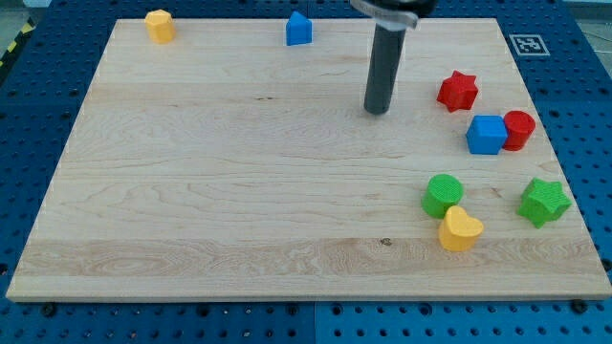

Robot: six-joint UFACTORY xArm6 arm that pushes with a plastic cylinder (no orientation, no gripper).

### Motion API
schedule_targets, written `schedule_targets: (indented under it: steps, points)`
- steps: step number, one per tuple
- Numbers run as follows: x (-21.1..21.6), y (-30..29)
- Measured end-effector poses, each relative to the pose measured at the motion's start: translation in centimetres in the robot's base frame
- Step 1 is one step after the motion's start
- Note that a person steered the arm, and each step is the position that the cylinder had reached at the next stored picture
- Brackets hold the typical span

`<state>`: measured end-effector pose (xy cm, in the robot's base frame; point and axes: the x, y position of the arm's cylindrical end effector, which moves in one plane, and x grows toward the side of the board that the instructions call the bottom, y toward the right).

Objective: Push the green circle left to the blue cube

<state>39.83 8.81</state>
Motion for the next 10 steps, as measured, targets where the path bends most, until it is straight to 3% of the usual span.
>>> schedule_targets:
  steps: [4, 6, 8, 10]
  points:
    - [8.5, 9.9]
    - [14.3, 10.9]
    - [13.7, 5.3]
    - [8.8, -0.7]
